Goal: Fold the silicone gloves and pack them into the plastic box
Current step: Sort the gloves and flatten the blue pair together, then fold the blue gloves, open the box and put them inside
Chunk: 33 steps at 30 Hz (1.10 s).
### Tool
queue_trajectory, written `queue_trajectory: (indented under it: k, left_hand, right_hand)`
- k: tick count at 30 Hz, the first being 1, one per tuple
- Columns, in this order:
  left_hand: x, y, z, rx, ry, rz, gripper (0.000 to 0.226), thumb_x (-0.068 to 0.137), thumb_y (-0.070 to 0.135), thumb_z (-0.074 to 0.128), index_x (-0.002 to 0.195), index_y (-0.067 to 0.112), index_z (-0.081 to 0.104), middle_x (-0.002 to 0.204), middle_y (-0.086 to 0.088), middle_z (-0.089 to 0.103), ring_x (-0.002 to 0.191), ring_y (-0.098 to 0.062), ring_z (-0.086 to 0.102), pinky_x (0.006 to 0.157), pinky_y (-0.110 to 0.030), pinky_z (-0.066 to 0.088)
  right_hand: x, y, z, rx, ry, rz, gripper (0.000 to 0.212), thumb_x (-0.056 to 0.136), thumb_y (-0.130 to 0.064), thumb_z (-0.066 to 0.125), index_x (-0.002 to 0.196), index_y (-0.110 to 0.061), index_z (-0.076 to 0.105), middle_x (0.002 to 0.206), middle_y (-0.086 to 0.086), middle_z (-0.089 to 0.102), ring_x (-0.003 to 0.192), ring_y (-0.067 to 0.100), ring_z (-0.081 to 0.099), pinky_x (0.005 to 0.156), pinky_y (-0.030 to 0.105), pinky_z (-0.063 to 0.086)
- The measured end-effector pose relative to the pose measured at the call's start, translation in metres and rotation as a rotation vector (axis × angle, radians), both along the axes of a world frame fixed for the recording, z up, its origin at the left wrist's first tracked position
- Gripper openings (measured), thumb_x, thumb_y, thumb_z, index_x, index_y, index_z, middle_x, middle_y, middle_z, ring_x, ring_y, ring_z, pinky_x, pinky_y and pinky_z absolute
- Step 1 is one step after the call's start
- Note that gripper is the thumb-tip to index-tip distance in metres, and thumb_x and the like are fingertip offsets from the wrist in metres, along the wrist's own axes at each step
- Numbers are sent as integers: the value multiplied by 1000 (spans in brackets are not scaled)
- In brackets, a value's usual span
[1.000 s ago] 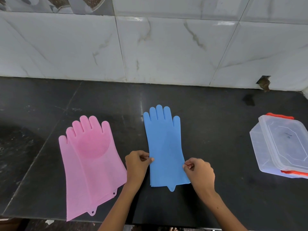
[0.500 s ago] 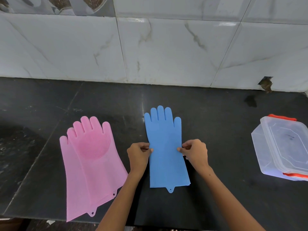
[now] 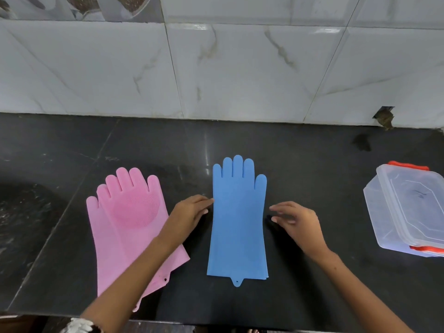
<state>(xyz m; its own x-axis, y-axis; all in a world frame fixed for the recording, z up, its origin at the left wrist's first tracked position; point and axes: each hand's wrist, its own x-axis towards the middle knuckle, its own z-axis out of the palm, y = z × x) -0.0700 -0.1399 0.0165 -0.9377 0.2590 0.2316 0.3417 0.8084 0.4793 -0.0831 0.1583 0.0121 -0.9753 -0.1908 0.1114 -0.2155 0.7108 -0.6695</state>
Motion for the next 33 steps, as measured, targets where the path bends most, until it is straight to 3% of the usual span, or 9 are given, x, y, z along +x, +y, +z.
queue_trajectory:
  k: [4,7,9,14,18,25,28,30,33]
  left_hand:
    - [-3,-5,5,-346,27,-377,47,70,11,81,115,11,68,116,-10,69,103,-22,68,89,-29,53]
    - [-4,-8,2,-291,-184,-386,41,95,34,52,133,19,53,141,-2,51,131,-16,47,109,-20,29]
    - [-6,-8,-4,-343,-172,-436,41,99,27,44,139,17,46,145,-2,47,134,-16,43,108,-12,19]
    - [-7,-14,1,-433,-92,-508,42,97,24,49,138,14,47,140,-7,53,129,-21,51,112,-28,32]
    - [-6,-12,10,-468,98,-613,47,54,18,92,97,17,75,103,0,75,90,-12,73,81,-22,54]
    - [3,-5,-12,-427,253,-486,46,50,10,93,92,13,76,100,-3,76,90,-15,72,87,-31,54]
    - [7,2,-18,-232,192,-341,22,72,2,78,93,7,73,88,-7,75,78,-22,72,75,-39,60]
    - [10,10,-16,67,44,-115,12,85,1,64,93,8,70,82,-7,72,72,-21,67,68,-34,56]
    - [5,30,-8,468,-158,279,14,83,-2,60,83,8,70,73,-6,70,65,-17,62,63,-29,50]
  right_hand:
    - [-14,4,3,331,132,437,35,81,-17,72,114,-30,68,129,-14,58,121,6,53,90,17,45]
    - [-16,2,-2,448,207,609,33,84,-16,69,115,-27,68,132,-10,58,125,13,53,96,26,46]
    - [-18,3,-3,449,239,654,30,84,-15,68,113,-25,69,130,-9,61,122,15,56,98,28,47]
    - [-24,1,1,447,283,697,29,82,-16,72,110,-23,71,123,-3,66,114,19,62,87,34,56]
    - [-25,0,3,482,370,744,36,72,-12,80,106,-21,72,117,0,69,106,21,67,79,33,59]
    - [-17,-4,-11,400,469,625,29,68,-8,82,95,-15,75,104,0,73,96,19,70,77,30,59]
    - [-13,-6,-14,372,456,557,18,75,-11,77,92,-16,74,100,-2,73,93,17,70,75,28,59]
    - [-11,-9,-13,289,374,467,11,84,-12,69,92,-17,71,97,-4,72,88,14,69,73,28,58]
    - [-15,-25,-9,70,150,115,7,88,-15,62,86,-17,69,85,-9,72,77,10,67,68,26,53]
